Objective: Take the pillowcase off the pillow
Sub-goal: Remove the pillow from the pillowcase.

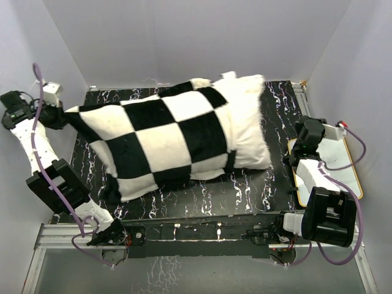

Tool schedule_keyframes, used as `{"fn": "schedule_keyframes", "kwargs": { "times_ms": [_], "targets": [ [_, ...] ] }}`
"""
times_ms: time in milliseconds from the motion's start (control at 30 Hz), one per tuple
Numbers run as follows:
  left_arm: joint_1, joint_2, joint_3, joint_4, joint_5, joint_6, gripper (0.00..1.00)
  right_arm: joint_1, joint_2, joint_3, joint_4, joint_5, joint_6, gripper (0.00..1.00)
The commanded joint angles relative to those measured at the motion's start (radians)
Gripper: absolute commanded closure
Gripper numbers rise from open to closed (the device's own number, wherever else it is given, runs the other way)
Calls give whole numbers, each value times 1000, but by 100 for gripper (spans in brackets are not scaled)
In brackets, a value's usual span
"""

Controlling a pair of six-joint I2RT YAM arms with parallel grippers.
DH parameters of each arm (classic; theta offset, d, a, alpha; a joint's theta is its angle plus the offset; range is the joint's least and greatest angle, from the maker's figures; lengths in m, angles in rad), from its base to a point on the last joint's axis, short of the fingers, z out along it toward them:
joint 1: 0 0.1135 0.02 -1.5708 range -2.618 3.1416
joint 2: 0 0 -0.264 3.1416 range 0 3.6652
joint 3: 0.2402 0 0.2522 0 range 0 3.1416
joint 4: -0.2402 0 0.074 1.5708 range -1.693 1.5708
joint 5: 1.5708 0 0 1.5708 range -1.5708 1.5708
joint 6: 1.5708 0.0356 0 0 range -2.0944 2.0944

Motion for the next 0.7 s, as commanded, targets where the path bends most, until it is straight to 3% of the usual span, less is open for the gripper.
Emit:
{"fn": "schedule_keyframes", "kwargs": {
  "times_ms": [0, 133, 233, 300, 333, 400, 467, 567, 600, 633, 667],
  "targets": [
    [155, 52, 167, 154, -208, 23, 100, -68, -2, -4, -121, 244, -67, 92],
    [134, 83, 279, -15, -9, 52, 100, -20, 18, -1, 40, 41, -140, 92],
    [-2, 58, 256, -12, -21, 7, 100, 85, 73, 96, 72, -44, -260, 91],
    [-98, 45, 245, 8, -43, -27, 100, 146, 111, 179, 57, -68, -318, 75],
    [-145, 47, 256, 12, -54, -52, 100, 187, 129, 214, 46, -75, -333, 61],
    [-226, 70, 313, 8, -62, -104, 100, 229, 170, 285, 28, -114, -348, 42],
    [-296, 98, 395, -10, -56, -149, 100, 267, 236, 378, -35, -149, -365, 31],
    [-406, 141, 572, -40, -56, -204, 100, 321, 331, 531, -98, -181, -400, 23],
    [-436, 151, 629, -50, -55, -216, 100, 324, 372, 582, -139, -191, -395, 18],
    [-461, 159, 677, -60, -54, -226, 100, 324, 411, 646, -195, -187, -384, 5],
    [-482, 161, 713, -66, -53, -231, 100, 324, 455, 712, -262, -183, -379, 2]
  ]
}}
